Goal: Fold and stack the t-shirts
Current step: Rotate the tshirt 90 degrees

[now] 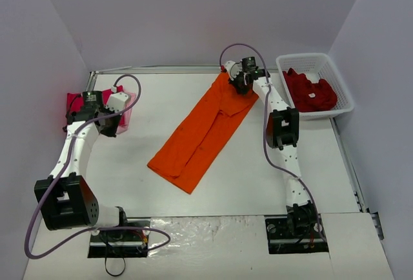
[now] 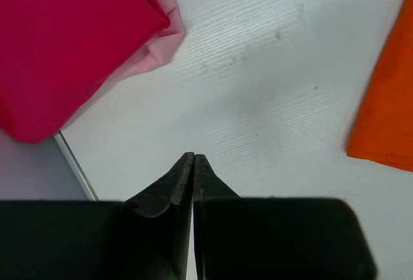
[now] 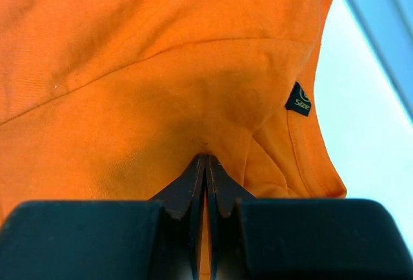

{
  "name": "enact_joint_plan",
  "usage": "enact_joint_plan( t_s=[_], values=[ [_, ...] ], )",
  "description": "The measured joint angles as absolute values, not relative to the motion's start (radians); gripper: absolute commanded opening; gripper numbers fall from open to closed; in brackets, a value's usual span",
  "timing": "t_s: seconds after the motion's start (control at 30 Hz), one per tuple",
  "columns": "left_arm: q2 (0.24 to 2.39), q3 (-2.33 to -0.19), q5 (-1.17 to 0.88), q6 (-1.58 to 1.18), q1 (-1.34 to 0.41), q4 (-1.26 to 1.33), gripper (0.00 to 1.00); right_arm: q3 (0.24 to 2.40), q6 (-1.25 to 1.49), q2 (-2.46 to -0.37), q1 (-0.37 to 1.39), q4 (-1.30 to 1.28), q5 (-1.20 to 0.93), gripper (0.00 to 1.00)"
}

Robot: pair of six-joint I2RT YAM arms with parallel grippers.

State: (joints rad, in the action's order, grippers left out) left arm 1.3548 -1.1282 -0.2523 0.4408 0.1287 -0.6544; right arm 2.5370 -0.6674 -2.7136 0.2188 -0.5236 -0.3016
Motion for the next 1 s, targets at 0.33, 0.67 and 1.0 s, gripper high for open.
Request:
enact_joint_plan(
  t_s=[0.33,0.67,1.0],
  values=[
    [1.377,-1.157,-0.269,0.437,0.133,-0.654,0.02,2.294,-0.682,-2.601,0.2,-0.332,-0.281,0.0],
    [1.376,-1.155,-0.291,0.436,0.133,-0.65,0.02,2.225,-0.682,-2.565,0.167,-0.301,-0.25,0.0],
    [1.378,-1.155,-0.29,0.436,0.133,-0.65,0.02,2.251,-0.727,-2.58,0.178,-0.311,-0.251,0.0]
  ],
)
